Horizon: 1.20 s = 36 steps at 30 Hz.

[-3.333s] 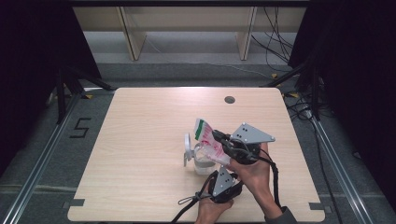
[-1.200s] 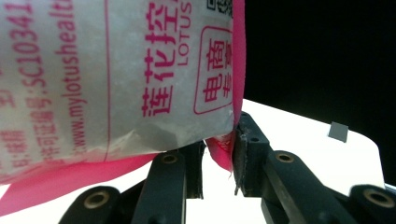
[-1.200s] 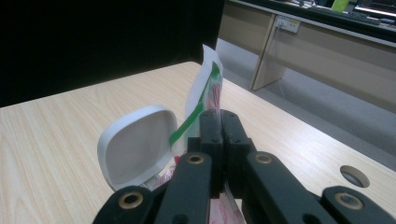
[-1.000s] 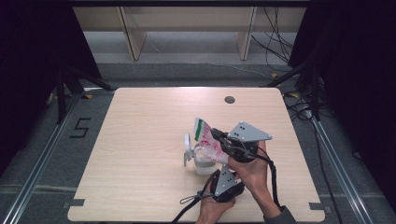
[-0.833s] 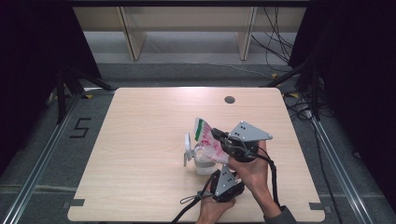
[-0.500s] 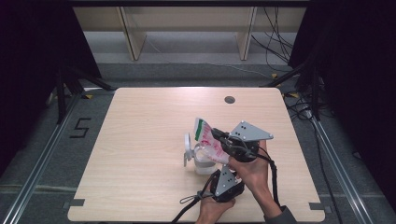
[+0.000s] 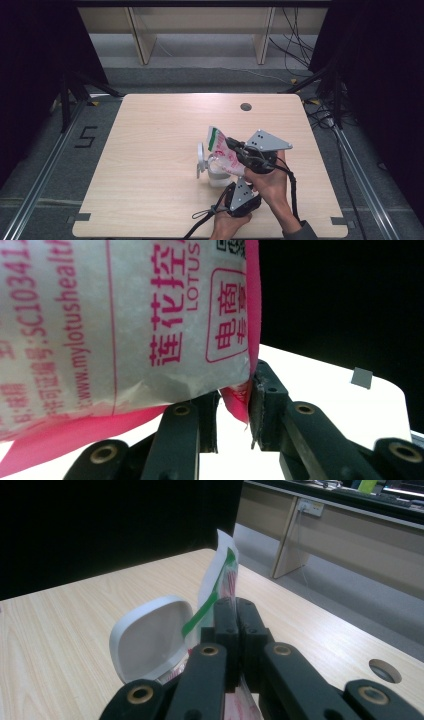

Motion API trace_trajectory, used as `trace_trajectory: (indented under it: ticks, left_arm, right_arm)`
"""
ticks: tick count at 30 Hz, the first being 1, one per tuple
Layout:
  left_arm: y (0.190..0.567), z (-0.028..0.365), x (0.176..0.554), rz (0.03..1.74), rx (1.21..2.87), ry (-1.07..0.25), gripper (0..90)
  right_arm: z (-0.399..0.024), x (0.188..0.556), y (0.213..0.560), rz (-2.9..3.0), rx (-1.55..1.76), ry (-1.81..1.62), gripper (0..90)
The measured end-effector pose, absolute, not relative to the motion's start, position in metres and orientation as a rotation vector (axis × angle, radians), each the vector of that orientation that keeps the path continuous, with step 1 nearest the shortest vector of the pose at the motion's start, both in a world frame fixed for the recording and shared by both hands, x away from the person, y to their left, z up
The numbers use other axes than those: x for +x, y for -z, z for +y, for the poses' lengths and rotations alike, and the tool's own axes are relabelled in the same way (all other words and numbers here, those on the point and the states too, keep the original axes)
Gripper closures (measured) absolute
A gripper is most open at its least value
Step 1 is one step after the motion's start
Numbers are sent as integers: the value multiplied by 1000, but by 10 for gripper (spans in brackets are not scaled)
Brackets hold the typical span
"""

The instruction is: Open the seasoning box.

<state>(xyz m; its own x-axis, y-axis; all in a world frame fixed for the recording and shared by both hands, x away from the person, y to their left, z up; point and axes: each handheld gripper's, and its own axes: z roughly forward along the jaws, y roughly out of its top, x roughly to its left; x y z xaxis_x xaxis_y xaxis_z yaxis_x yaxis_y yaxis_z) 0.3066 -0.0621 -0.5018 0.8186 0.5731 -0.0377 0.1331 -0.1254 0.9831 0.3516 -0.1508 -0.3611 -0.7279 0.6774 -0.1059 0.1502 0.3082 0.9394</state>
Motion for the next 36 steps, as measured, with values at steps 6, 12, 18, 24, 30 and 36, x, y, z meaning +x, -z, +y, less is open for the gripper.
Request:
trace_trajectory:
  ticks: [6,12,18,24,30,36]
  left_arm:
    - [502,-62,307,558,1675,-413,751]
    - [501,-61,307,556,1676,-409,751]
    - [501,-62,307,556,1676,-411,751]
    - [500,-61,308,555,1674,-405,752]
    - [500,-61,308,557,1672,-403,752]
    - [500,-61,309,556,1670,-404,752]
  right_arm:
    - [-148,350,362,2090,733,-1427,900]
    - [-148,350,362,2091,733,-1421,900]
    - [-148,351,361,2087,738,-1432,900]
    - [-147,351,362,2090,732,-1442,900]
    - [-147,351,362,2090,732,-1425,900]
    - [-146,353,362,2075,706,-1419,900]
